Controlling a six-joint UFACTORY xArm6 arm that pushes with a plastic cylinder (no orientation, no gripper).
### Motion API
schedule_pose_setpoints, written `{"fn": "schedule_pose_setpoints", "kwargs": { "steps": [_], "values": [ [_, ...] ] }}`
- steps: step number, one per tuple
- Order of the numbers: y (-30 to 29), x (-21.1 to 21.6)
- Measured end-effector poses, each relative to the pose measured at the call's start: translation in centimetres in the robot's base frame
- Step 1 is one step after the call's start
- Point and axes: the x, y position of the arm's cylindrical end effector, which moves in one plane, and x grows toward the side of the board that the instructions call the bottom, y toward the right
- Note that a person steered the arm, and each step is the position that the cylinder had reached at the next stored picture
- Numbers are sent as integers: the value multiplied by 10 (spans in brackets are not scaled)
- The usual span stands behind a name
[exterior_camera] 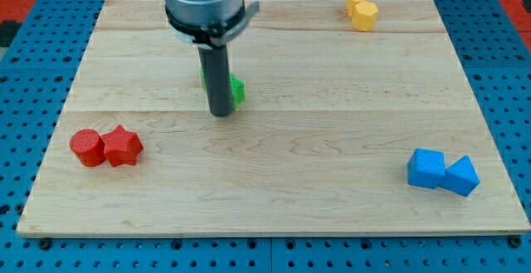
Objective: Move the red star horizontally to the left of the blue cube
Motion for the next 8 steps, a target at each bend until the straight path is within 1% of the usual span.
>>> {"fn": "schedule_pose_setpoints", "kwargs": {
  "steps": [1, 2, 3, 4, 5, 6, 7, 8],
  "values": [
    [-63, 11],
    [-134, 5],
    [-191, 24],
    [-216, 57],
    [-166, 62],
    [-64, 62],
    [-2, 67],
    [10, 94]
  ]
}}
